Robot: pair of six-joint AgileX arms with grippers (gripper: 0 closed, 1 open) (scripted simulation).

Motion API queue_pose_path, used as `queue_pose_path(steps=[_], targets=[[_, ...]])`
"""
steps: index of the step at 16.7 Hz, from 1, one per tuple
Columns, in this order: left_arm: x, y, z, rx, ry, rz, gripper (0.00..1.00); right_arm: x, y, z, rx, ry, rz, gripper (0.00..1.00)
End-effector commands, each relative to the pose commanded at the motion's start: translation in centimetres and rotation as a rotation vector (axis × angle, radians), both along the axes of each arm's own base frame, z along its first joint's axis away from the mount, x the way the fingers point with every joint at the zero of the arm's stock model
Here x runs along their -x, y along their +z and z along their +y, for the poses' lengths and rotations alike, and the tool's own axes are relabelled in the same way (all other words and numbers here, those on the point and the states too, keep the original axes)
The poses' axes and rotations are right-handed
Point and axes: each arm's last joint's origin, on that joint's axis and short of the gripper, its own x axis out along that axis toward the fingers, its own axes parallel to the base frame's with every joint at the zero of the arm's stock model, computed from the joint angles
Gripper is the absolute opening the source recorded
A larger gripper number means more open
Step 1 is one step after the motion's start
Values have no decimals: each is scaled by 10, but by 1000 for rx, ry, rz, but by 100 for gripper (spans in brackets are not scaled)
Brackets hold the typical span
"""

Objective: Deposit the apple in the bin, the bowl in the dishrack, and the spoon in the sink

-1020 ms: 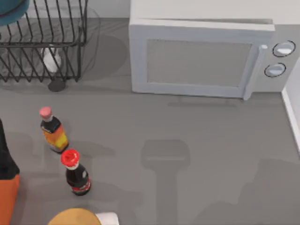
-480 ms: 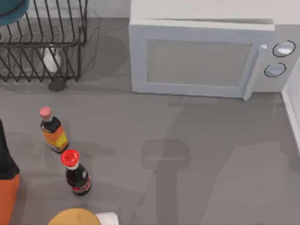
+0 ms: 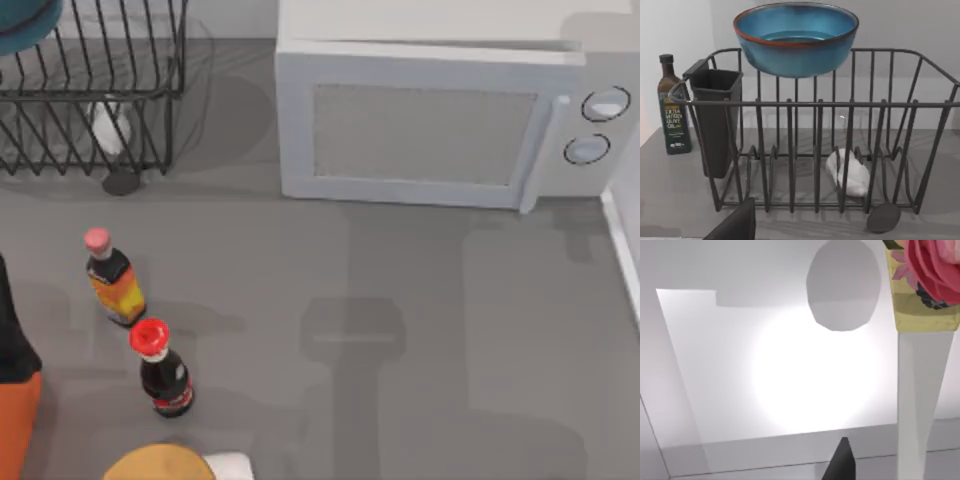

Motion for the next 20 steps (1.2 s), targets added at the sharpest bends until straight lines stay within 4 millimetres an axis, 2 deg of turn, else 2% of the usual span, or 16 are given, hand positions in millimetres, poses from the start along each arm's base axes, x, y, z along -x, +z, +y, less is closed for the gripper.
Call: queue_pose_path(steps=[5,13,18,20], targets=[[0,0,0,0,0,0,100,-12,-13,17,4,-20,-13,0],[0,0,0,0,0,0,100,-14,-17,16,6,-20,-27,0],[0,0,0,0,0,0,100,-13,-49,16,2,-21,2,0],[0,0,0,0,0,0,100,-12,-56,15,3,-22,-7,0]])
